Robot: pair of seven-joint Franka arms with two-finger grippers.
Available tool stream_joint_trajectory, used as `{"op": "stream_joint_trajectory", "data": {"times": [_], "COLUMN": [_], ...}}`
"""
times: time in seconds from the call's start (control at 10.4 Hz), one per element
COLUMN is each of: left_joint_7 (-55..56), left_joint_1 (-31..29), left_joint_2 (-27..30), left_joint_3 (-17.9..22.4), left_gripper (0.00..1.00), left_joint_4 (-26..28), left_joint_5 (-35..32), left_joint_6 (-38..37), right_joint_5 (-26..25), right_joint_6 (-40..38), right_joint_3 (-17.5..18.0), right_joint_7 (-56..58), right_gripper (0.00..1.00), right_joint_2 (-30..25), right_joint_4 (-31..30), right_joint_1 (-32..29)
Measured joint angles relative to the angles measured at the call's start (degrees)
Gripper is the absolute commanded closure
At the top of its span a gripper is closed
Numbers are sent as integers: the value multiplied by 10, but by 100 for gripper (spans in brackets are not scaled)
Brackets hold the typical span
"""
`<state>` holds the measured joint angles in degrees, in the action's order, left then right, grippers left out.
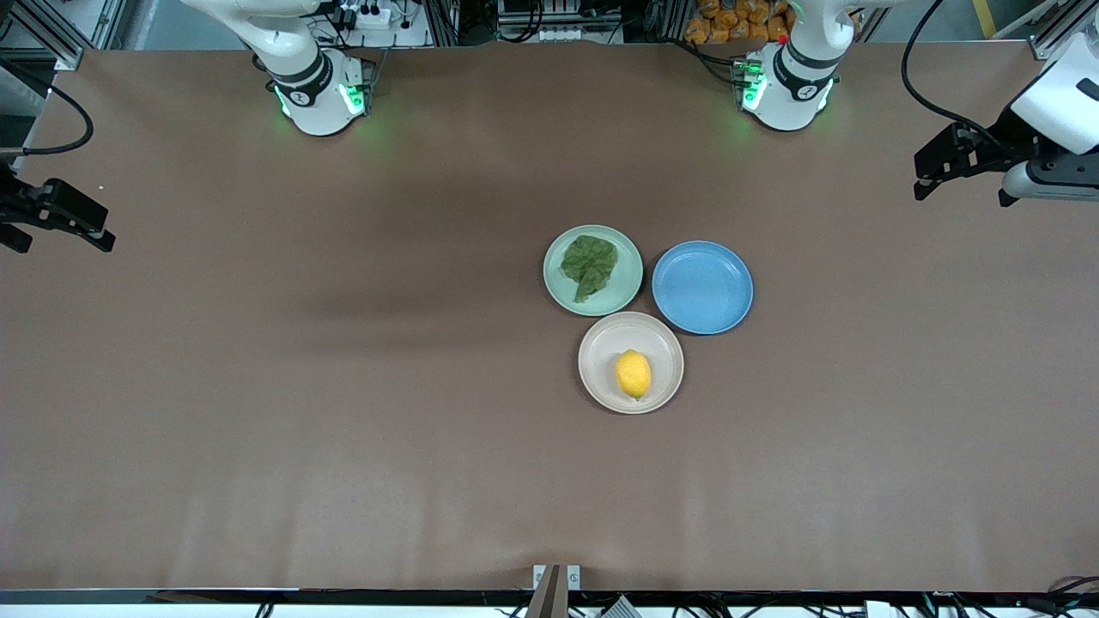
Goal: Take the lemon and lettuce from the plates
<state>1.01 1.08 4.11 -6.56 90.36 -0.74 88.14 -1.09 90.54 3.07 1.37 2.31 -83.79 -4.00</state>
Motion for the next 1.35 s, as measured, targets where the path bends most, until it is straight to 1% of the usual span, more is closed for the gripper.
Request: {"op": "stream_joint_trajectory", "data": {"times": [0.38,0.58,0.77,0.87,0.96,1.06,1.25,1.35], "left_joint_7": [0,0,0,0,0,2,17,24], "left_joint_1": [0,0,2,3,6,13,23,27], "left_joint_2": [-4,-23,-67,-96,-125,-153,-198,-220], "left_joint_3": [0,0,-1,-2,-3,-4,-6,-6], "left_gripper": [0,0,0,0,0,0,0,0], "left_joint_4": [0,-1,-3,-4,-4,-5,-10,-15], "left_joint_5": [0,0,7,21,32,37,65,81], "left_joint_6": [-2,-2,2,18,42,68,124,154], "right_joint_5": [0,0,3,17,39,50,54,54], "right_joint_6": [-23,-33,-42,-44,-45,-45,-47,-47], "right_joint_3": [2,4,6,7,7,8,9,10], "right_joint_7": [0,0,0,0,0,0,-14,-40], "right_gripper": [0,0,0,0,0,0,0,0], "right_joint_2": [-1,-2,-2,-2,-2,-2,-2,-1], "right_joint_4": [2,2,2,2,2,2,1,1], "right_joint_1": [0,0,1,3,3,5,20,43]}}
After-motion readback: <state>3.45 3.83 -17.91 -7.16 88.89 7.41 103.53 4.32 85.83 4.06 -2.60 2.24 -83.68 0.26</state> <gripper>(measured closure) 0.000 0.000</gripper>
